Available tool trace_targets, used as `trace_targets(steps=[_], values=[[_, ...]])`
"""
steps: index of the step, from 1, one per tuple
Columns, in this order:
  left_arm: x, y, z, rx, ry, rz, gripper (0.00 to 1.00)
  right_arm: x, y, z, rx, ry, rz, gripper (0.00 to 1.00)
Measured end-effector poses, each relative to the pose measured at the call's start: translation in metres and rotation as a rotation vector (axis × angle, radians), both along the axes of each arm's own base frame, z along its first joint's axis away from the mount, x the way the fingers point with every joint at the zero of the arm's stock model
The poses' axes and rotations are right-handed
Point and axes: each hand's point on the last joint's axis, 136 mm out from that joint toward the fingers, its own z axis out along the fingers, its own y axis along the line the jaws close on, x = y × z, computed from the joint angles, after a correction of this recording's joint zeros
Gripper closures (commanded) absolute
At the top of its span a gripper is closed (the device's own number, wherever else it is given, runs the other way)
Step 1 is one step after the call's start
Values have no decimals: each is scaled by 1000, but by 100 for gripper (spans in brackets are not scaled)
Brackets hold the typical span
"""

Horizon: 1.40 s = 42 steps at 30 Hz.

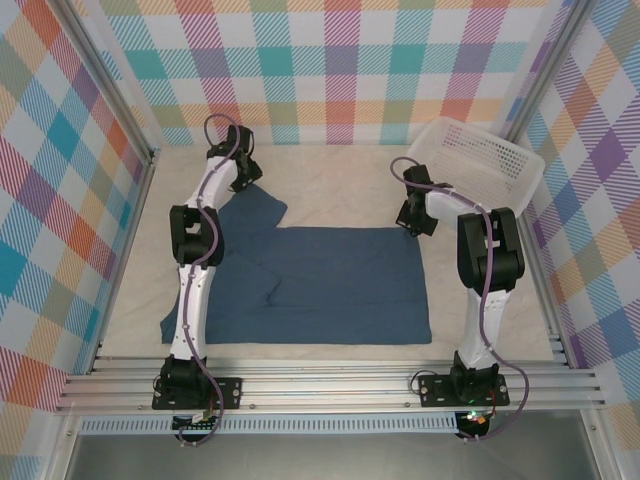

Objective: Fold and stack the t-shirts

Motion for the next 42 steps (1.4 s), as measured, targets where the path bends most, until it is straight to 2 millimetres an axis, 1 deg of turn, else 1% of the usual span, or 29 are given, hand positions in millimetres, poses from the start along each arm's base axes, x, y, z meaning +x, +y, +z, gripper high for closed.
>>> trace_targets(steps=[2, 4, 6, 8, 14, 17, 20, 23, 26, 27, 29, 31, 32, 34, 36, 38, 42], values=[[-1, -2, -3, -2, 7, 2, 66, 0, 1, 0, 3, 1, 1, 100], [-2, -4, -8, 0, 18, 0, 67, 0, 1, 0, 6, 1, 1, 100], [-2, -4, -8, 5, 17, 1, 68, 0, 1, 0, 6, 1, 1, 100], [-2, -5, -8, 5, 18, 2, 75, 0, 1, 0, 6, 2, 1, 100], [-6, -3, -10, 16, 38, 3, 100, 3, 3, 4, 13, -4, 3, 100], [-7, -2, -9, 31, 41, 1, 100, 3, 5, 4, 25, -5, 11, 100], [-12, -3, -7, 53, 56, -1, 100, 5, 9, 7, 40, -13, 29, 100], [-26, -4, 1, 68, 92, -6, 100, 5, 13, 13, 56, -23, 47, 100], [-53, -1, 21, 74, 132, -8, 100, 5, 17, 24, 72, -42, 63, 100], [-63, 1, 33, 77, 135, -8, 100, 5, 17, 28, 74, -48, 69, 100], [-86, 5, 56, 83, 141, -6, 100, 2, 18, 35, 75, -55, 78, 100], [-113, 9, 81, 86, 142, -4, 100, -3, 16, 41, 73, -53, 81, 100], [-123, 11, 90, 88, 139, -3, 100, -6, 16, 43, 70, -54, 80, 100], [-151, 15, 106, 89, 136, -2, 100, -13, 13, 45, 63, -48, 86, 100], [-181, 20, 114, 91, 150, 2, 100, -22, 11, 46, 58, -41, 97, 100], [-208, 25, 118, 94, 168, 9, 100, -34, 9, 46, 54, -31, 103, 100], [-264, 35, 117, 108, 216, 34, 100, -58, 4, 48, 50, -13, 113, 100]])
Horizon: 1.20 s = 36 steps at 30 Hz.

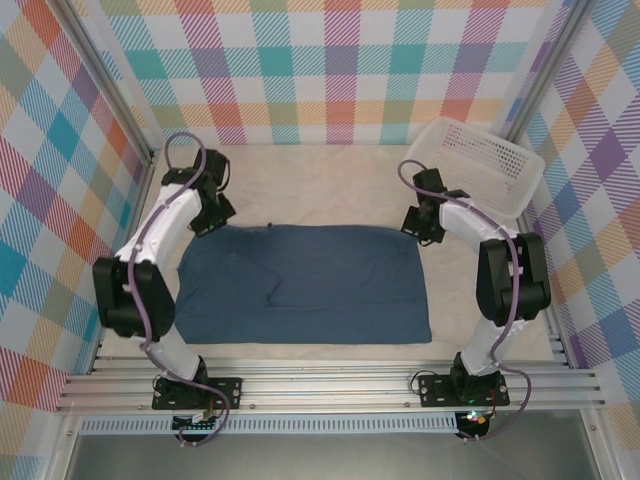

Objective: Fold and stack the t-shirts

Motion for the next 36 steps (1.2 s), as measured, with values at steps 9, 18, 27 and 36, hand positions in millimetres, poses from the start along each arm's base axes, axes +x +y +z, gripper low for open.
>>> trace_targets(steps=[9, 18, 27, 36], values=[[-111, 25, 8, 23, 5, 113, 100, -54, -11, -9, -12, 70, 2, 100], [-145, 33, 10, -6, 15, 209, 100, -75, -15, -11, -23, 116, 2, 100], [-168, 37, 15, -8, 20, 241, 100, -85, -14, -4, -29, 128, 13, 100], [-187, 45, 9, 37, 52, 252, 100, -109, -4, -2, -38, 154, 41, 100]])
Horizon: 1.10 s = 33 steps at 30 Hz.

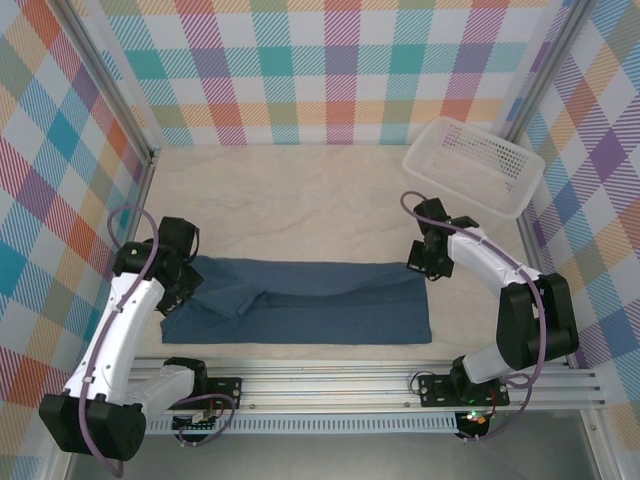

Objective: Fold and stack the t-shirts

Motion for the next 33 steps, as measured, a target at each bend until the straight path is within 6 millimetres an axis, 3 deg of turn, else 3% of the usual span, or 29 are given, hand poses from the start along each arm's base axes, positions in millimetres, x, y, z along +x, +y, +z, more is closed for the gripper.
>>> trace_targets(steps=[5, 14, 21, 25, 33], values=[[-11, 2, -20, 12, 67, 0, 100, -14, -3, -9, -21, 47, -12, 100], [-12, 4, -36, 24, 91, 1, 100, -16, -7, -10, -37, 54, -28, 100], [-16, 5, -44, 32, 108, 2, 100, -19, -8, -12, -38, 65, -37, 94], [-17, 5, -48, 31, 112, 2, 100, -26, -10, -16, -43, 86, -48, 100], [-18, 7, -44, 39, 85, 15, 100, -28, -10, -16, -46, 96, -56, 100]])
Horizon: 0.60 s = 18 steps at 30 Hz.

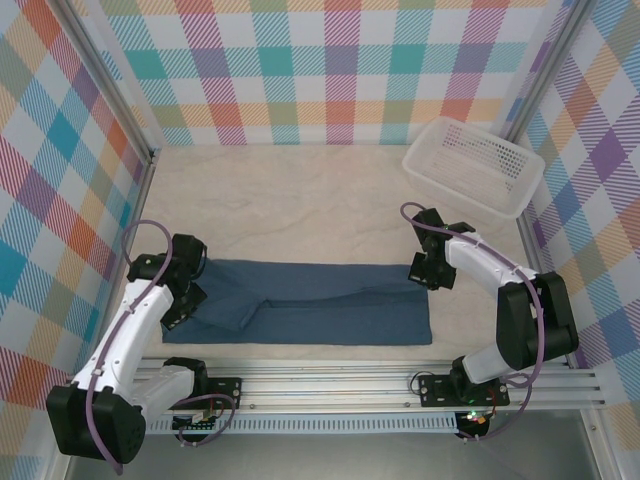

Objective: Fold and stack the t-shirts

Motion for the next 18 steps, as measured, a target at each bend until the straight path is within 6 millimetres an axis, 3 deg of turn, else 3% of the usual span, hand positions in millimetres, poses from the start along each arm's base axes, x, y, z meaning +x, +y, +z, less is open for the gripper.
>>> trace_targets(steps=[4, 9, 10, 11, 13, 14, 18], values=[[-1, 1, 4, 5, -23, 7, 100, -2, -1, -1, -2, 8, 0, 96], [-3, 1, 4, 2, -23, 22, 100, -13, -6, -8, -18, 35, -21, 67], [-3, 1, 4, 1, -23, 27, 97, -15, -7, -8, -24, 36, -26, 64], [-4, 1, 3, 0, -22, 30, 86, -16, -9, -7, -32, 34, -34, 61], [-5, 0, 2, -8, -19, 34, 64, -16, -11, -3, -41, 19, -45, 59], [-5, -1, 2, -14, -18, 39, 61, -16, -13, -1, -46, 10, -48, 61], [-5, -3, 3, -31, -23, 55, 61, -12, -12, 5, -46, -10, -52, 72]])
